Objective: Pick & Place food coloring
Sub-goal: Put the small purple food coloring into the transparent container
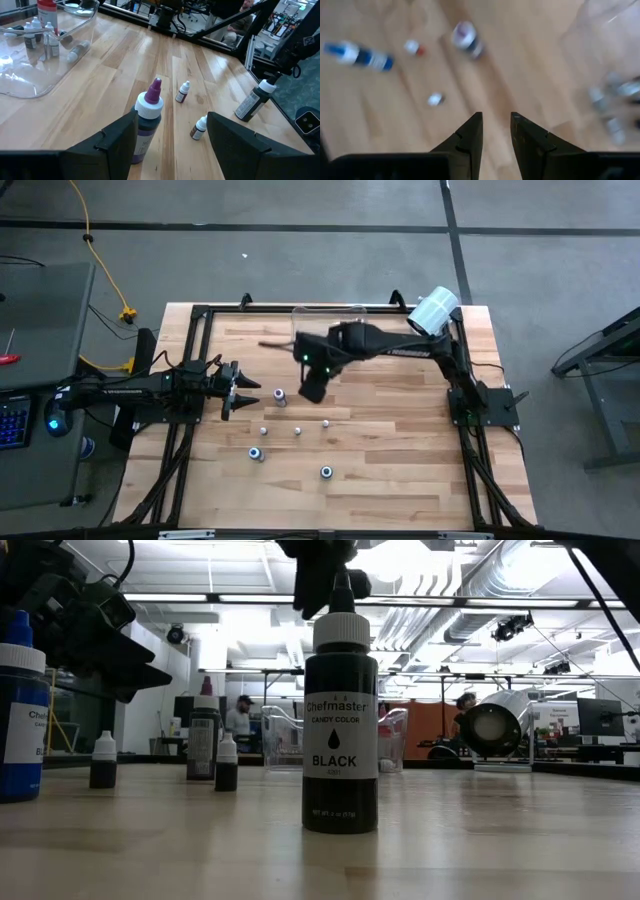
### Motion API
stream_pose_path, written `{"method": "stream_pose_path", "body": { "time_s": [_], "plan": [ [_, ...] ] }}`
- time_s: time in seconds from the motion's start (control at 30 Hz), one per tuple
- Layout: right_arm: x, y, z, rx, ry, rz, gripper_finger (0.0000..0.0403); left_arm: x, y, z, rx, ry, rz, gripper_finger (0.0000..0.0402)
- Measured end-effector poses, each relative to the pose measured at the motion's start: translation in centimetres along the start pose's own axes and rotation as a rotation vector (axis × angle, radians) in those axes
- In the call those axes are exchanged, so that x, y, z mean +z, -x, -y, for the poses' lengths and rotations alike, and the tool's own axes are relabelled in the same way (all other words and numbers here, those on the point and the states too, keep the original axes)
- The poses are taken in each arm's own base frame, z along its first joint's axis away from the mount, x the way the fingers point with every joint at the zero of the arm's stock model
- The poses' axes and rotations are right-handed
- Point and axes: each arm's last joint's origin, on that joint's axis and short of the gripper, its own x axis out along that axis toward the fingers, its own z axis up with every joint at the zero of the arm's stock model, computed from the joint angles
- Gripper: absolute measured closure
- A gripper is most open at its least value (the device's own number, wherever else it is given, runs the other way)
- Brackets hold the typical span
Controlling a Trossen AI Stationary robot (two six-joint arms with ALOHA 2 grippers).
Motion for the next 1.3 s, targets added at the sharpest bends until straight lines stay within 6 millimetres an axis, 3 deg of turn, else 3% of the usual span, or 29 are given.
{"method": "stream_pose_path", "body": {
  "time_s": [0.2,0.4,0.67,1.0,1.13,1.3],
  "plan": [
    [-2.2,0.0,-2.6,0.027,0.05,-0.109,0.0313,0.0,0.0,0.0,0.0,0.0,0.0,0.0167],
    [-3.8,0.2,-3.8,0.0,0.047,-0.185,0.0313,0.0,0.0,0.0,0.0,0.0,0.0,0.0167],
    [-5.6,0.6,-4.7,-0.083,-0.255,-0.285,0.0313,0.0,0.0,0.0,0.0,0.0,0.0,0.0167],
    [-6.6,0.7,-6.2,-0.203,-0.454,-0.182,0.0326,0.0,0.0,0.0,0.0,0.0,0.0,0.0167],
    [-7.6,-0.4,-6.6,-0.244,-0.499,-0.203,0.0327,0.0,0.0,0.0,0.0,0.0,0.0,0.0167],
    [-8.8,-3.3,-7.1,-0.242,-0.554,-0.243,0.0321,0.0,0.0,0.0,0.0,0.0,0.0,0.0167]
  ]
}}
